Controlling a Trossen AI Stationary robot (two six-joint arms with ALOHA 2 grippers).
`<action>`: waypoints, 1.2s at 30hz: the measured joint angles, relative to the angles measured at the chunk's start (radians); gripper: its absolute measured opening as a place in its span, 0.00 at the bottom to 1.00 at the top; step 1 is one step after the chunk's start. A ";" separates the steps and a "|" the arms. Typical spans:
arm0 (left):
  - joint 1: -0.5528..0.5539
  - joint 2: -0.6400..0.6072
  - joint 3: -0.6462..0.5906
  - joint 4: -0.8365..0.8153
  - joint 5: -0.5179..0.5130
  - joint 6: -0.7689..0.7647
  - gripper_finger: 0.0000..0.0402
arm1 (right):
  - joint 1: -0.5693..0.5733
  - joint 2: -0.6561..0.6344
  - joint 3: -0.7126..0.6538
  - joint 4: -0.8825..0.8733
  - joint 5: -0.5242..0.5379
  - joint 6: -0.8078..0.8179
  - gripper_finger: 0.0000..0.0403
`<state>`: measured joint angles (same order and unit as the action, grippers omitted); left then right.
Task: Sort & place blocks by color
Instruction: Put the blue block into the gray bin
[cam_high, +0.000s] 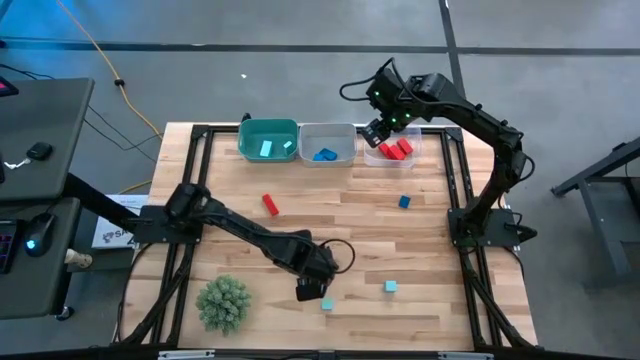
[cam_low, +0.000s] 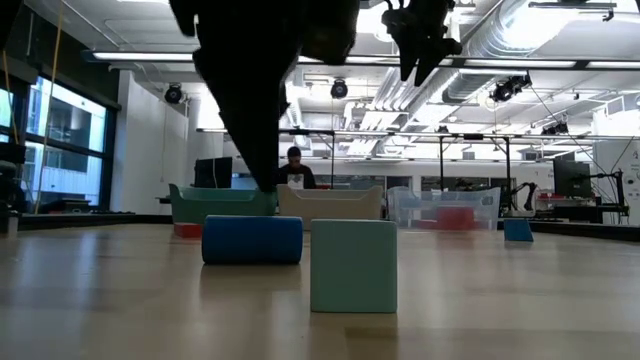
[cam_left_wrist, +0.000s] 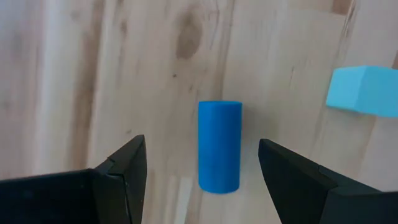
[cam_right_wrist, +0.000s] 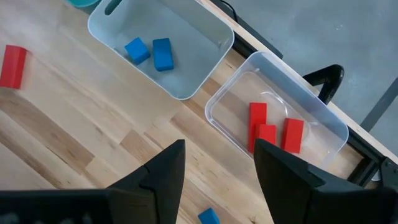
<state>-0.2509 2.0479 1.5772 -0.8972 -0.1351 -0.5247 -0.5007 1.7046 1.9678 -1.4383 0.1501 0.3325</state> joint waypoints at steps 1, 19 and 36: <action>-0.001 0.008 0.000 0.004 0.002 -0.004 0.58 | 0.000 0.000 0.000 -0.004 0.000 0.000 0.45; 0.002 0.068 0.002 0.048 0.025 -0.023 0.58 | 0.000 0.001 0.000 -0.041 0.002 0.000 0.45; 0.004 0.116 0.000 0.042 0.030 0.001 0.32 | 0.000 0.001 -0.001 -0.047 0.000 0.000 0.45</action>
<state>-0.2474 2.1643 1.5772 -0.8557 -0.1047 -0.5239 -0.5007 1.7054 1.9671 -1.4857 0.1497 0.3325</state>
